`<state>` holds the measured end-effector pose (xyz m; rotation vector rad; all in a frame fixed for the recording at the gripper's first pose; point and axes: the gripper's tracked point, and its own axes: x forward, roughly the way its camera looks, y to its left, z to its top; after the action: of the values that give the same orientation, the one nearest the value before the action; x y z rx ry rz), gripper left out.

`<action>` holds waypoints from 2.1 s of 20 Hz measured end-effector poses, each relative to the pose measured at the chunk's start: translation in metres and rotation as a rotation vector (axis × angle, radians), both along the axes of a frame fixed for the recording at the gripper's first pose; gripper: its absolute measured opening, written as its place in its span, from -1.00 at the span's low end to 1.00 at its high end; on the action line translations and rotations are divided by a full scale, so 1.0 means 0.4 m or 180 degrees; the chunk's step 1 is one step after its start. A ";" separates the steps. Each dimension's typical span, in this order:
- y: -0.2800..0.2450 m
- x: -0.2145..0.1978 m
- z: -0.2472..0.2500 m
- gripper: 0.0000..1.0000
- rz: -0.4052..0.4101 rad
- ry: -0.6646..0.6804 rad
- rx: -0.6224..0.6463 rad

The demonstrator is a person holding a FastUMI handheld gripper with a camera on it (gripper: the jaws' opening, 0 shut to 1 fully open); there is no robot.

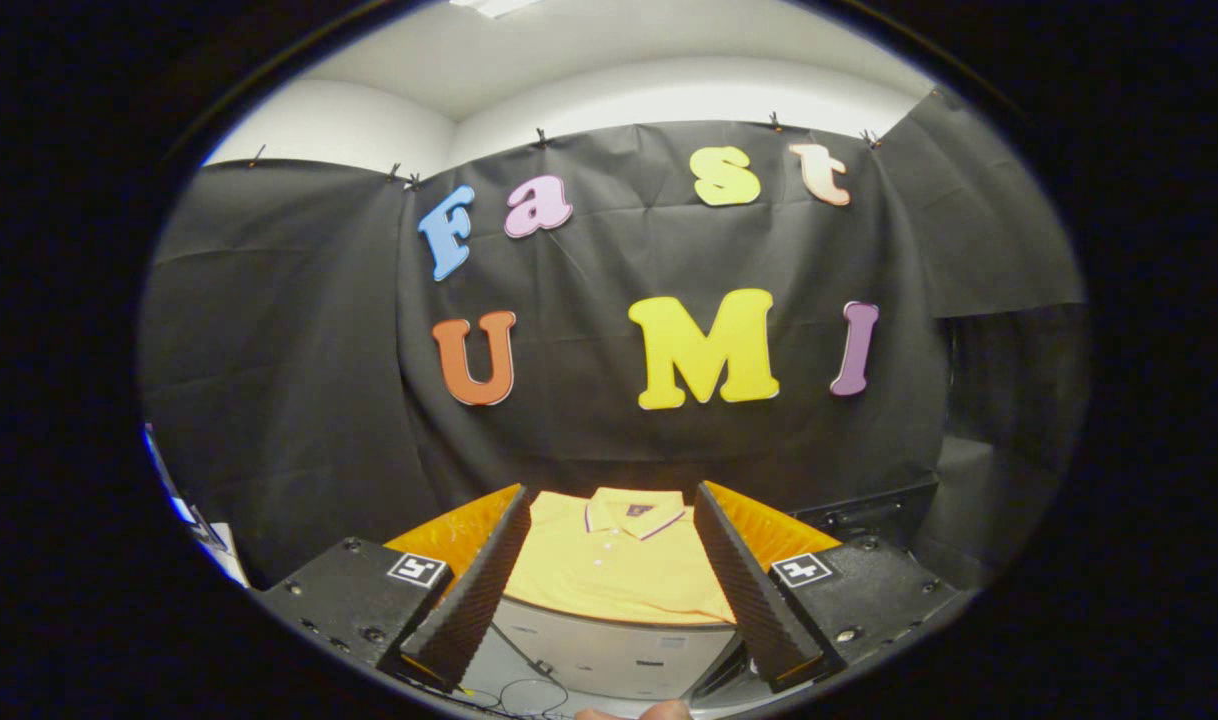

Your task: Put the clothes into the washing machine and then close the washing machine lid.

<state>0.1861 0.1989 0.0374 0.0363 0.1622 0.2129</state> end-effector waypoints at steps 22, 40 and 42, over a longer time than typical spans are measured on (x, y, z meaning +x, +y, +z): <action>0.171 0.476 -0.383 1.00 0.0167 0.2800 -0.0586; 0.163 0.520 -0.567 0.96 -0.0229 0.3756 -0.1015; 0.161 0.516 -0.565 0.97 -0.0234 0.3799 -0.1009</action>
<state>0.3926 0.2633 -0.1886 -0.1527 1.3789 0.0654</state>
